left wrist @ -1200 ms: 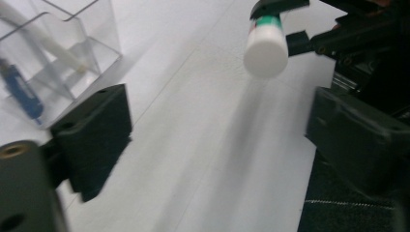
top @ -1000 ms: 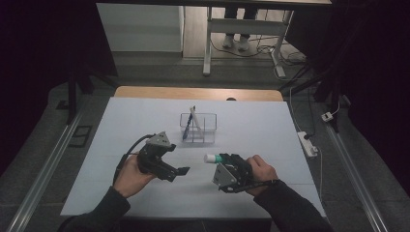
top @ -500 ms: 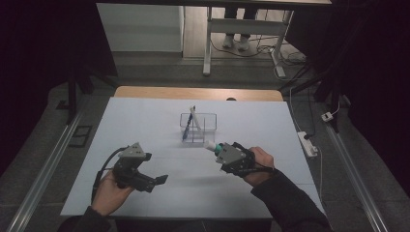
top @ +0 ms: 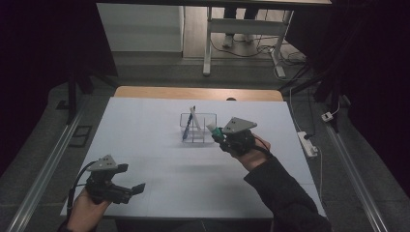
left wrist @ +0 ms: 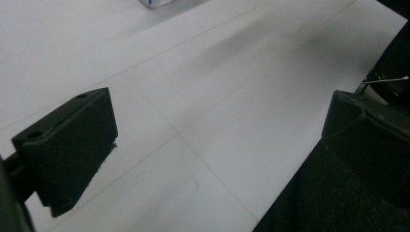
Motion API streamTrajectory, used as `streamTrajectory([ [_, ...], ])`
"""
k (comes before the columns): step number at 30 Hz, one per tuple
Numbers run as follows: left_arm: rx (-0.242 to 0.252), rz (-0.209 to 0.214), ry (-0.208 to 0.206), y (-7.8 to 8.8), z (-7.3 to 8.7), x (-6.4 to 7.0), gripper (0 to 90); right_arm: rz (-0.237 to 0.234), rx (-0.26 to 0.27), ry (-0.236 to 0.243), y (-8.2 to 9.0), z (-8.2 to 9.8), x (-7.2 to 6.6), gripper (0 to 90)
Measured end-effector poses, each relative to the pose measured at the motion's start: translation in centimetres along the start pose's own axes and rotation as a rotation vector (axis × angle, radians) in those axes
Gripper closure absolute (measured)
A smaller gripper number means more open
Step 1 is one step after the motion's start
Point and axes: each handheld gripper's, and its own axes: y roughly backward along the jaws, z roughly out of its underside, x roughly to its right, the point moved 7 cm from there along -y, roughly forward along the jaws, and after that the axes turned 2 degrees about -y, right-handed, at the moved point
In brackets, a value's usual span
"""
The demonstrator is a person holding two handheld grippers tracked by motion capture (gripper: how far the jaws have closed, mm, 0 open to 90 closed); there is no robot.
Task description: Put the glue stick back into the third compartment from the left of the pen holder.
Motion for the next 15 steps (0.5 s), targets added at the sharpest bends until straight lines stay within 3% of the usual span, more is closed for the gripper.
streamTrajectory([
  [9, -0.017, -0.046, 0.026, 1.8, 2.7, -0.7, 0.0, 0.010, 0.065, -0.155, -3.4, -1.4, 2.3, 66.3],
  [15, 0.009, -0.068, 0.046, 2.8, 3.2, -1.1, 0.0, 0.028, 0.087, -0.231, -5.7, -1.7, 3.7, 66.3],
])
